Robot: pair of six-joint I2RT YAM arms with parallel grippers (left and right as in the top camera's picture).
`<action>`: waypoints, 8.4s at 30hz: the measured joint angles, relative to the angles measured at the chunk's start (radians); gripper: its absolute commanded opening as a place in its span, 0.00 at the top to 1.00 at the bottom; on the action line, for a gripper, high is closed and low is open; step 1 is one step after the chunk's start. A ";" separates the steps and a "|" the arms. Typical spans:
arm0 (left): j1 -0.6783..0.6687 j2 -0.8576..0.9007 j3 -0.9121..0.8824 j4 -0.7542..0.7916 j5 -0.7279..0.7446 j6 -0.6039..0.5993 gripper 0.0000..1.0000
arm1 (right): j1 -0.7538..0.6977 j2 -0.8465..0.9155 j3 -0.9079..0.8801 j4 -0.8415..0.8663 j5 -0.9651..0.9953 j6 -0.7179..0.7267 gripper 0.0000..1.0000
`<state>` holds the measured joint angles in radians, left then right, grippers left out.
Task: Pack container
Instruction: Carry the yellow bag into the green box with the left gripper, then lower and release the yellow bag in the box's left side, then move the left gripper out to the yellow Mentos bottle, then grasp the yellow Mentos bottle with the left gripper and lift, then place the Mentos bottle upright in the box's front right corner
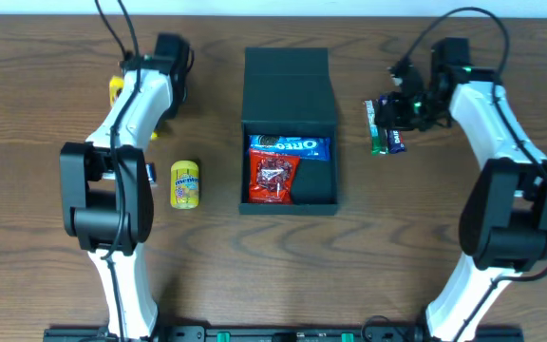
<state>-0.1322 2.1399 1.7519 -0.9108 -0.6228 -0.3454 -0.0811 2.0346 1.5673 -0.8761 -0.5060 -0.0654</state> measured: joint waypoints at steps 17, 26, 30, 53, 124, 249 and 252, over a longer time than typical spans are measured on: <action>-0.501 0.000 0.309 -0.291 0.035 -0.319 0.94 | -0.199 -0.001 0.000 0.009 -0.003 0.008 0.99; -0.705 0.000 0.309 -0.410 0.093 -0.523 0.94 | -0.237 -0.001 0.000 -0.055 -0.003 0.007 0.98; -0.748 0.000 0.309 -0.452 0.126 -0.580 0.94 | -0.237 -0.001 0.000 -0.095 -0.003 0.006 0.98; -0.745 -0.001 0.010 -0.311 0.142 -0.771 0.94 | -0.237 -0.048 0.000 -0.175 -0.003 0.006 0.98; -0.618 -0.094 -0.222 -0.023 0.183 -0.519 0.94 | -0.237 -0.067 0.000 -0.268 -0.235 -0.344 0.98; -0.577 -0.212 -0.106 0.006 0.777 -0.100 0.71 | -0.317 -0.067 0.000 -0.035 -0.216 -0.206 0.92; -0.577 -0.212 -0.106 -0.038 0.777 -0.100 0.71 | -0.317 -0.067 0.000 -0.035 -0.216 -0.206 0.92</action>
<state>-0.7090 1.9282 1.6463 -0.9485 0.1539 -0.4458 -0.3985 1.9675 1.5673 -0.9108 -0.7219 -0.2718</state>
